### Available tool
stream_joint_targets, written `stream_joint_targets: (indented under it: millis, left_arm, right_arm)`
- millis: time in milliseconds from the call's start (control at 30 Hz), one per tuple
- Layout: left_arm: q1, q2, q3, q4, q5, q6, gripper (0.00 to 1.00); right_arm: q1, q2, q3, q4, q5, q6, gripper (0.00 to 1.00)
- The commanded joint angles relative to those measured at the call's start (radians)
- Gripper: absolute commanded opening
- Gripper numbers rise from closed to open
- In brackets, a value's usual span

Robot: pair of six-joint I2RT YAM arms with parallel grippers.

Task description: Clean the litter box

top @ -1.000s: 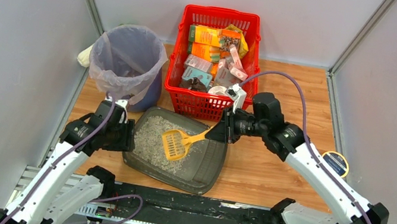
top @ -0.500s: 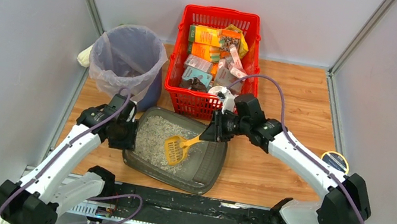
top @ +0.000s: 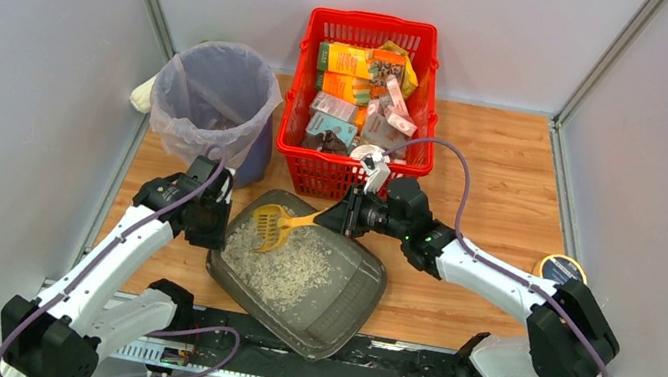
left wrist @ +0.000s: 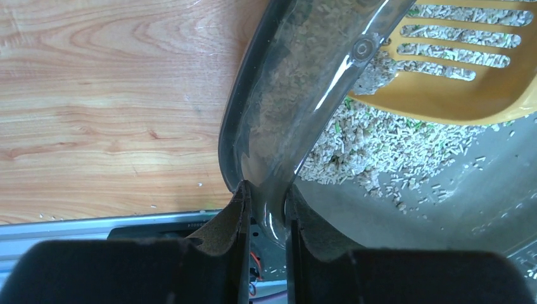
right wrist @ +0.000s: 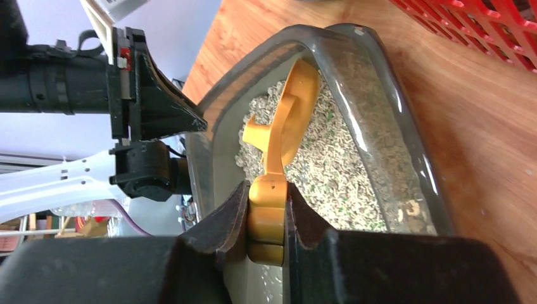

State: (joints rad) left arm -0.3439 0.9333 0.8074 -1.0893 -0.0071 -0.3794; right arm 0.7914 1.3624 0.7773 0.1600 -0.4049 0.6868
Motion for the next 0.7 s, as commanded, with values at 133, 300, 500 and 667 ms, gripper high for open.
stream_joint_targets:
  millis: [133,300,500,667]
  left_arm:
    - [-0.004,0.015,-0.002,0.025,0.059,-0.009,0.14]
    - [-0.004,-0.005,0.001,0.051,0.047,-0.024,0.02]
    - [-0.004,-0.027,0.032,0.078,0.012,-0.029,0.0]
    - [-0.004,-0.021,0.039,0.107,0.01,-0.029,0.0]
  right_arm:
    - [0.029,0.057,-0.081,0.009,-0.022,0.171,0.0]
    - [0.028,-0.005,-0.036,-0.201,0.009,0.079,0.0]
    - [0.026,-0.062,-0.013,-0.364,-0.008,0.014,0.0]
    - [0.006,-0.112,-0.036,-0.442,-0.049,0.006,0.0]
